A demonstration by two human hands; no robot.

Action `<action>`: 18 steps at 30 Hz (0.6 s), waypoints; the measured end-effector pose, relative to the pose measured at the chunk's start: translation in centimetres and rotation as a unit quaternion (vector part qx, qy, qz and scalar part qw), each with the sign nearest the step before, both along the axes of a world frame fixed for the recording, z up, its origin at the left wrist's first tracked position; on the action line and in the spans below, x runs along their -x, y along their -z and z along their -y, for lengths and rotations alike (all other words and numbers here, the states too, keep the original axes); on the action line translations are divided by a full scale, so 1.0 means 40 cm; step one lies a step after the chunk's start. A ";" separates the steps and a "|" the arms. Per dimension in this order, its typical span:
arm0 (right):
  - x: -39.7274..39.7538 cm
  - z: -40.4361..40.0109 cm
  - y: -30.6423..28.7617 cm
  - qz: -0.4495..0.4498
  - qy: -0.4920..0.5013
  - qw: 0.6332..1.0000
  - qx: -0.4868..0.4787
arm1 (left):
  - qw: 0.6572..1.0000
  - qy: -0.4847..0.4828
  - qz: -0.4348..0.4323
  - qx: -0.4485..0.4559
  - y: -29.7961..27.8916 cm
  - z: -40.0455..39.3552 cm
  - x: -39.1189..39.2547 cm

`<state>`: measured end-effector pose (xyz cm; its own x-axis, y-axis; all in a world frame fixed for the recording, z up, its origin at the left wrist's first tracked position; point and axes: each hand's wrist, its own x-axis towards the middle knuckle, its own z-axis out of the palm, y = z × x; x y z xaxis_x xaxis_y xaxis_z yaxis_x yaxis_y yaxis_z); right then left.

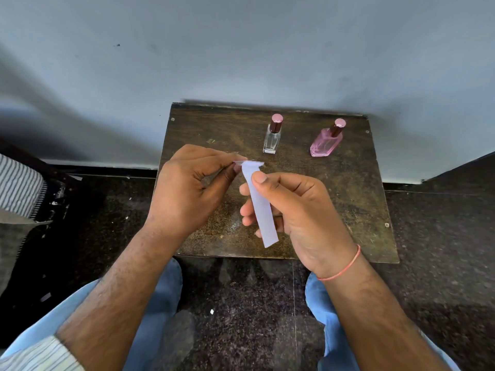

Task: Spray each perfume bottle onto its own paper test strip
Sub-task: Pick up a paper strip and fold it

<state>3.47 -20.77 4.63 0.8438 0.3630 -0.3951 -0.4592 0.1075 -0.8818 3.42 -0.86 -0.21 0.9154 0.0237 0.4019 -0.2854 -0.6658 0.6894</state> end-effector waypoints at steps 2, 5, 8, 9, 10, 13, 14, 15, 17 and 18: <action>0.005 -0.002 -0.001 -0.005 -0.012 1.000 0.008 | 0.999 -0.023 0.009 -0.022 -0.004 -0.003 -0.001; 0.012 -0.007 0.000 -0.021 -0.017 1.000 -0.001 | 0.998 -0.042 0.014 -0.046 -0.003 -0.012 -0.003; 0.013 -0.007 -0.004 -0.035 -0.018 0.999 -0.013 | 0.997 -0.053 0.011 -0.054 -0.006 -0.012 -0.002; 0.012 -0.007 -0.006 -0.039 -0.018 0.999 -0.017 | 0.997 -0.054 0.011 -0.059 -0.008 -0.010 -0.001; 0.012 -0.005 -0.006 -0.042 -0.018 0.999 -0.020 | 0.996 -0.056 0.011 -0.063 -0.009 -0.009 0.000; 0.011 -0.004 -0.004 -0.047 -0.018 0.999 -0.020 | 0.995 -0.069 0.008 -0.067 -0.012 -0.004 0.003; 0.010 -0.003 -0.002 -0.047 -0.017 0.999 -0.021 | 0.995 -0.073 0.010 -0.071 -0.013 -0.001 0.004; 0.009 -0.002 -0.001 -0.047 -0.018 0.998 -0.023 | 0.994 -0.077 0.013 -0.079 -0.015 0.002 0.006; 0.011 0.001 -0.003 -0.047 -0.025 0.998 -0.037 | 0.990 -0.102 0.008 -0.094 -0.016 -0.007 0.006; 0.014 0.002 -0.005 -0.045 -0.033 0.997 -0.047 | 0.987 -0.131 -0.010 -0.087 -0.018 -0.021 0.001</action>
<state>2.91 -20.86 4.82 0.7802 0.4547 -0.4296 -0.5441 0.1543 -0.8247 3.38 -0.04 0.51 0.8944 0.1932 0.4033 -0.0753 -0.8239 0.5617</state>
